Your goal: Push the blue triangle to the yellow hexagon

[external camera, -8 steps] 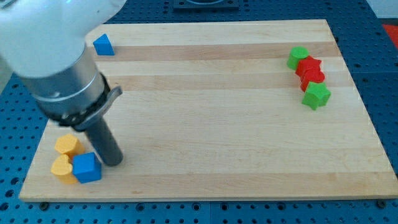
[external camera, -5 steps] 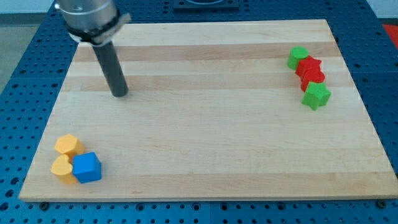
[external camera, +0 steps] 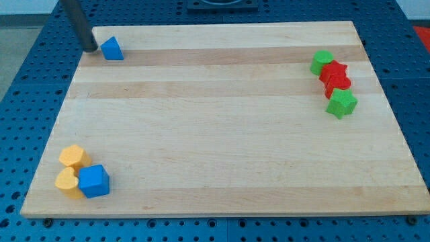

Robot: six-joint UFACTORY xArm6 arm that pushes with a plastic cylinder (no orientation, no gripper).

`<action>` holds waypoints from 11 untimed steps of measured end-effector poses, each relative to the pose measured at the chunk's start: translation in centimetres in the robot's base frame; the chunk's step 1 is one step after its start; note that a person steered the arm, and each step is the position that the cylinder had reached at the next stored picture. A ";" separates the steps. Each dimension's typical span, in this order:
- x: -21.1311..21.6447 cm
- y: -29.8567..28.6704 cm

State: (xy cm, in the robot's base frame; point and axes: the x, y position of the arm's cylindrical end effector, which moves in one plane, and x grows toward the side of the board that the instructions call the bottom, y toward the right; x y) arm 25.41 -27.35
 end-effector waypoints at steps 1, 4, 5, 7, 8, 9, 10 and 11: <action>-0.8 3.2; 1.6 6.1; 3.5 6.1; 7.6 6.1; 7.9 6.1; 7.9 6.4; 8.9 6.4; 11.5 6.1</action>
State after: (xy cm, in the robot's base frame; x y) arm 36.86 -21.29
